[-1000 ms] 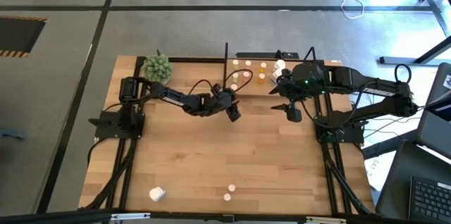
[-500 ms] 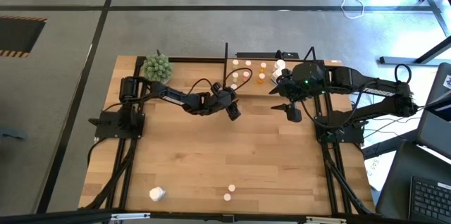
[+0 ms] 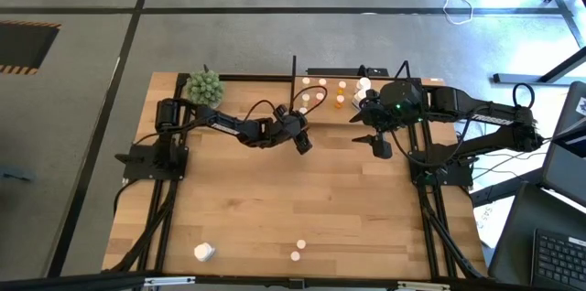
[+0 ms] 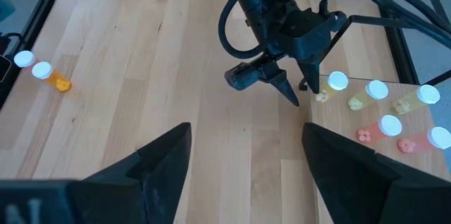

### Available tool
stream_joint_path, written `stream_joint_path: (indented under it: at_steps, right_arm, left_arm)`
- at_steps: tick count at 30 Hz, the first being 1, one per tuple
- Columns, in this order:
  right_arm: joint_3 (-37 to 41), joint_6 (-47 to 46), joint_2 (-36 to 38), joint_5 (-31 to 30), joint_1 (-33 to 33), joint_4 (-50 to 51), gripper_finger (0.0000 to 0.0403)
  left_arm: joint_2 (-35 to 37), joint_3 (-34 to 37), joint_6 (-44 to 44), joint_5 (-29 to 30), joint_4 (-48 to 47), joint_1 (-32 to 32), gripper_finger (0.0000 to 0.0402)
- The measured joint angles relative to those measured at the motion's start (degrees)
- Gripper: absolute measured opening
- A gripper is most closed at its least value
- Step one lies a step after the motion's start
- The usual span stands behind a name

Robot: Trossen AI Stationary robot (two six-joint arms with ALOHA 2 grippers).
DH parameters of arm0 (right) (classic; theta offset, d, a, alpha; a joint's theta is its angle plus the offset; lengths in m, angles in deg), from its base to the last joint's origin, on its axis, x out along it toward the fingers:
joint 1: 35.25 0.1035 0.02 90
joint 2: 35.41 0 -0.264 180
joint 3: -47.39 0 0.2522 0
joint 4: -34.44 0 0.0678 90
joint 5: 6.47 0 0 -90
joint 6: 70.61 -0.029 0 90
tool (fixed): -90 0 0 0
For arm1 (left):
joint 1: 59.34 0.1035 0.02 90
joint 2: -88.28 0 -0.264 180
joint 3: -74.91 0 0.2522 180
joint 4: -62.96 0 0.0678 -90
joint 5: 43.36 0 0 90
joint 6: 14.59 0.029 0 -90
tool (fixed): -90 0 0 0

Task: Pick and place medicine bottles onto shelf by color
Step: Put the yellow pill bottle on the shelf aligned with the other yellow pill bottles, then put the orange pill bottle on the shelf aligned with the other orange pill bottles

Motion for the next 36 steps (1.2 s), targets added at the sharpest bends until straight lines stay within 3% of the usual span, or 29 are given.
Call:
stream_joint_path:
  at_steps: [8, 18, 23, 28, 36]
  right_arm:
    - [0.0, 0.0, 0.0, 0.0, 0.0, 0.0, 0.0273]
    - [0.0, 0.0, 0.0, 0.0, 0.0, 0.0, 0.0273]
    - [0.0, 0.0, 0.0, 0.1, 0.0, 0.0, 0.0273]
    - [0.0, 0.0, 0.0, 0.1, 0.0, 0.0, 0.0273]
    - [0.0, 0.0, 0.0, 0.0, 0.0, -0.2, 0.0273]
  left_arm:
    - [0.0, 0.0, 0.0, -0.5, 0.0, -0.7, 0.0164]
    - [4.1, -0.2, -0.1, 1.3, 0.8, -6.6, 0.0164]
    - [10.7, -0.1, -0.1, 6.4, -6.3, -10.5, 0.0164]
    - [18.0, -0.5, -0.8, 6.9, -11.9, -15.5, 0.0164]
    - [28.2, -0.5, -13.7, 8.0, -27.4, -23.3, 0.0164]
